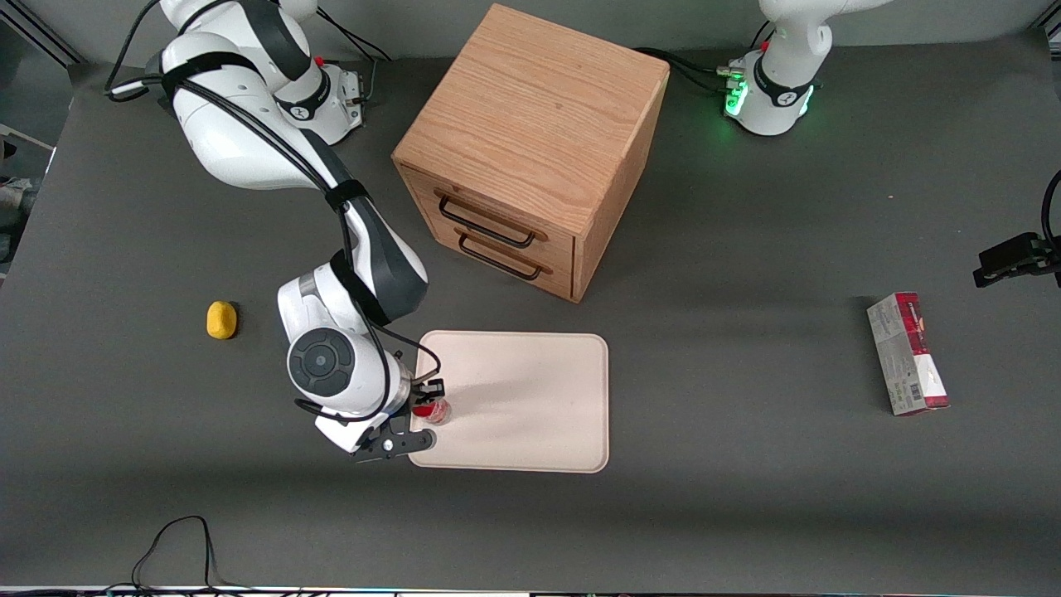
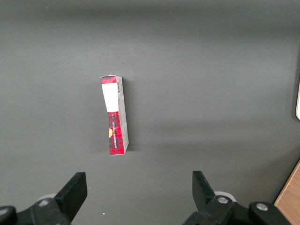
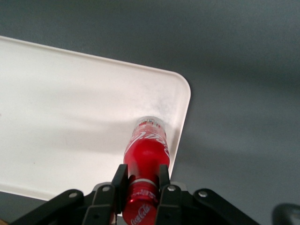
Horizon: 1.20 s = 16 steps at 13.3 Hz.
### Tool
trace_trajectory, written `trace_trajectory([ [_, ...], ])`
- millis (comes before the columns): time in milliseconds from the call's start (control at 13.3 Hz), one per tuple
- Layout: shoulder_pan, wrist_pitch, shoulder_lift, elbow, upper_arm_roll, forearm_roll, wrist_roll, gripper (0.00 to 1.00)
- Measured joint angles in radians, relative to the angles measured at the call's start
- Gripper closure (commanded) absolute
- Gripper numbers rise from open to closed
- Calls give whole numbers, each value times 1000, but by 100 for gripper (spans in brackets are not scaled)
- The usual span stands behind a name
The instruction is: Place coke bottle on tray
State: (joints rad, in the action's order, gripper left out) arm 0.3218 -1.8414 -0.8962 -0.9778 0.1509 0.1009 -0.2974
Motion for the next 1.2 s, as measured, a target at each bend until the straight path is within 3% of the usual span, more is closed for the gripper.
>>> trace_trajectory([
  [75, 0, -3, -1, 0, 0, 0, -1, 1],
  [600, 0, 9, 6, 15, 0, 0, -22, 0],
  [825, 1, 136, 77, 41, 0, 0, -22, 0],
  [1200, 5, 425, 320, 51, 2, 0, -22, 0],
])
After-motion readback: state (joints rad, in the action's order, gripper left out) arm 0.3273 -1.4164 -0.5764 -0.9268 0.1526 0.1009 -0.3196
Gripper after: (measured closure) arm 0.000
